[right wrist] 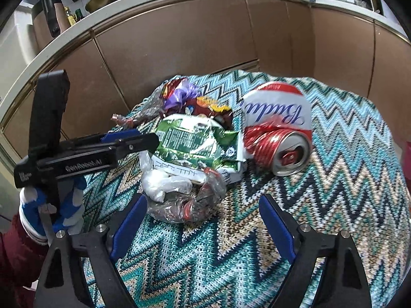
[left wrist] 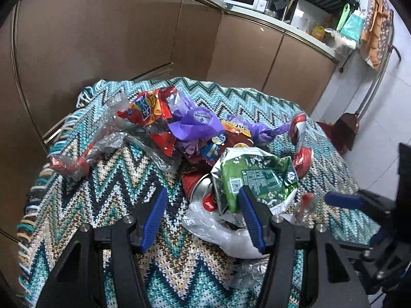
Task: Collect trash
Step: 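Grasp the green snack wrapper with the left gripper while the right gripper grasps a plastic bag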
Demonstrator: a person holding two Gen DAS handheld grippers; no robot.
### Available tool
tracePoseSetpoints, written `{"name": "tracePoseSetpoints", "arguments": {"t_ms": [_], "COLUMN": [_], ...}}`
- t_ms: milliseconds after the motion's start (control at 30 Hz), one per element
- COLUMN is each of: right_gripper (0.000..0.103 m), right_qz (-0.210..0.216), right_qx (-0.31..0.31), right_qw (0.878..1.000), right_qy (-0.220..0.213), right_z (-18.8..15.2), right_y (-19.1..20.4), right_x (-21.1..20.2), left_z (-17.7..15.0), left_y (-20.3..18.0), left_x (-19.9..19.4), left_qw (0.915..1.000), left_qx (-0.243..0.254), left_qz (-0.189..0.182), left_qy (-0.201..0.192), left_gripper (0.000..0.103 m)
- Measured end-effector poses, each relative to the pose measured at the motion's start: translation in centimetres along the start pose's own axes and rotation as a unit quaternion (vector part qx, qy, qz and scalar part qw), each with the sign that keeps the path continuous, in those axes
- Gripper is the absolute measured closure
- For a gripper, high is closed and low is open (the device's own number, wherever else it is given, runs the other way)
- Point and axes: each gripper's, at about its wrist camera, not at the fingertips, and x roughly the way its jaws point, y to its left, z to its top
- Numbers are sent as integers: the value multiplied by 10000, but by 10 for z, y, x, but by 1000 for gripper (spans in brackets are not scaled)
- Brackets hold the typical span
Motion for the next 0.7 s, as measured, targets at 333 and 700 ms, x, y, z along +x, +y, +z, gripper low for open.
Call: {"name": "tracePoseSetpoints", "arguments": {"t_ms": [333, 700], "right_gripper": [42, 87], "right_qz": [490, 646], "right_qx": [353, 189], "right_qw": [9981, 9975], "right_qy": [156, 194], "right_z": [6, 2], "right_y": [-15, -17], "right_x": [30, 34], "left_z": [-12, -9], "left_y": [-2, -11], "left_x": [-9, -5], "left_qw": [9991, 9974], "left_qx": [175, 218], "left_qz": [-383, -689], "left_qy": [66, 59], "left_gripper": [47, 48]}}
